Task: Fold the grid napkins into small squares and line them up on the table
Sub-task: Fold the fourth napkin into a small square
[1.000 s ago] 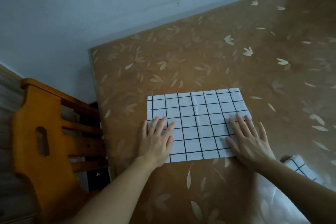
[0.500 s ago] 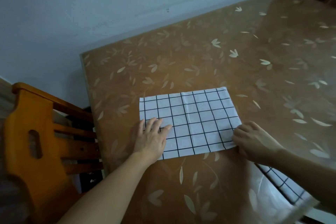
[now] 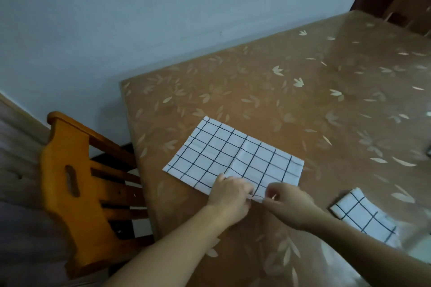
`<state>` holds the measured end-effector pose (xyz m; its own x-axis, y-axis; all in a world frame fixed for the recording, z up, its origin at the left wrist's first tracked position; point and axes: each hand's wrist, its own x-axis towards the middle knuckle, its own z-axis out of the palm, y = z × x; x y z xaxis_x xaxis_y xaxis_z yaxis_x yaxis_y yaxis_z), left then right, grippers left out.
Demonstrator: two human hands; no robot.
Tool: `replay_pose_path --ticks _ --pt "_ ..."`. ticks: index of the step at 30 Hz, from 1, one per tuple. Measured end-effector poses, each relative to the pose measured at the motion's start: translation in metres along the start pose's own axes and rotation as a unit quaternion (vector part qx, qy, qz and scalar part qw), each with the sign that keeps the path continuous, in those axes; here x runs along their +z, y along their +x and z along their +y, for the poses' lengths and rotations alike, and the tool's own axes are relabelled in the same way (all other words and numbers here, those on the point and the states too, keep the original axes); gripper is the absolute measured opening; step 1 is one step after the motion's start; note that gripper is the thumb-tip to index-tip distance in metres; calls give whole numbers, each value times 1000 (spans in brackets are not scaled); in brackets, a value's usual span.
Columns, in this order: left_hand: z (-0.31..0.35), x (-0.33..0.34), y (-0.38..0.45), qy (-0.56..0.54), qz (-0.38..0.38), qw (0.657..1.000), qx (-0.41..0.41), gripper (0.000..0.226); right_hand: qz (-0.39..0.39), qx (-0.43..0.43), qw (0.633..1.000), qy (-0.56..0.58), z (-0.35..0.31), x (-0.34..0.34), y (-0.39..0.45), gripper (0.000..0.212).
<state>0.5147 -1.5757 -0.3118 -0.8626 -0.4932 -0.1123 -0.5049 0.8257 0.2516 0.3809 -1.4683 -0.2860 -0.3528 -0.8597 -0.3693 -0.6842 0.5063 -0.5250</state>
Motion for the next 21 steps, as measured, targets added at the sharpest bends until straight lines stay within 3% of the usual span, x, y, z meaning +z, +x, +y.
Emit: replay_pose_path --ticks 2,3,5,7,9,13,15,17,19,21 --pt "-13 -3 -14 -47 21 998 -31 13 -32 -56 997 53 -16 1 -12 27" --pt "-20 -6 -22 -74 21 996 -34 13 -47 -83 995 34 -18 2 -16 42" --pt "-36 -7 -40 -157 5 986 -47 18 -45 -120 987 -96 -16 6 -18 69" --pt "-52 -5 -60 -273 -13 957 -98 18 -3 -121 975 -184 -7 14 -15 63" --pt "-67 -2 -77 -344 -20 928 -143 13 35 -106 974 -196 0 19 -13 45" --pt "-89 9 -103 -399 -5 887 -232 38 -62 -34 995 -73 -6 13 -13 27" --pt "-91 10 -110 -429 16 864 -262 37 -104 -40 994 -18 -15 1 -17 34" --pt "-92 13 -110 -486 34 827 -282 29 -110 -27 991 76 -21 -12 -21 29" --pt "-86 10 -105 -558 39 775 -295 5 -126 -28 963 235 -24 -23 -29 23" --pt "-81 11 -100 -602 38 736 -307 13 -153 -39 925 345 -18 -27 -34 46"
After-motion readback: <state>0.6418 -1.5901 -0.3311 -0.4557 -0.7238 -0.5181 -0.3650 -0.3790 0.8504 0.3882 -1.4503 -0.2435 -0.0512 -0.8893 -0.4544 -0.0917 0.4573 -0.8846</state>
